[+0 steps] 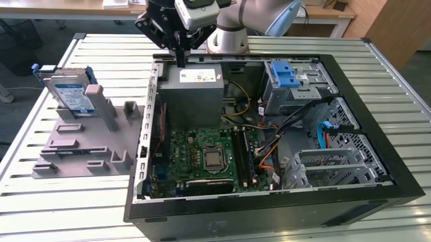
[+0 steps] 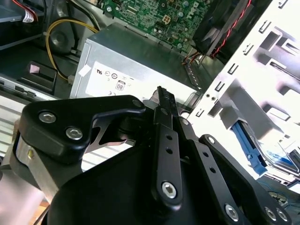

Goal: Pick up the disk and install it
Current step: 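Reach for the disk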

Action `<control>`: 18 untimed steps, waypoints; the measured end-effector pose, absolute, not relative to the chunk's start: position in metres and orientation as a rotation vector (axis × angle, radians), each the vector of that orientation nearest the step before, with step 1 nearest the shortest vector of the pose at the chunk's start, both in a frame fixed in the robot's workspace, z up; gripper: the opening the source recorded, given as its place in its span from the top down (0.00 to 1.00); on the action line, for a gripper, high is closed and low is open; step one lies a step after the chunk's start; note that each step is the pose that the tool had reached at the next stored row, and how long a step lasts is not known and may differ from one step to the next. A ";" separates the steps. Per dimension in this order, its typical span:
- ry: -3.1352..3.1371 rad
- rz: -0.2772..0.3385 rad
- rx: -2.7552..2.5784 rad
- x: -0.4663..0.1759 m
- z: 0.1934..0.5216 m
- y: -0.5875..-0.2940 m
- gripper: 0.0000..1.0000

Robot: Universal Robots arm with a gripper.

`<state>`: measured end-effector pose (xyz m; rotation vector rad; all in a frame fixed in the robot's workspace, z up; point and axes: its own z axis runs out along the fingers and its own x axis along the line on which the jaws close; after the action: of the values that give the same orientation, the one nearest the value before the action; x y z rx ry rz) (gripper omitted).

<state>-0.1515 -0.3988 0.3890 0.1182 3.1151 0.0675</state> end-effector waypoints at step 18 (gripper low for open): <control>3.116 0.068 0.118 -0.160 0.387 -0.399 0.89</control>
<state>-0.1603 -0.3988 0.3870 0.1182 3.1158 0.0677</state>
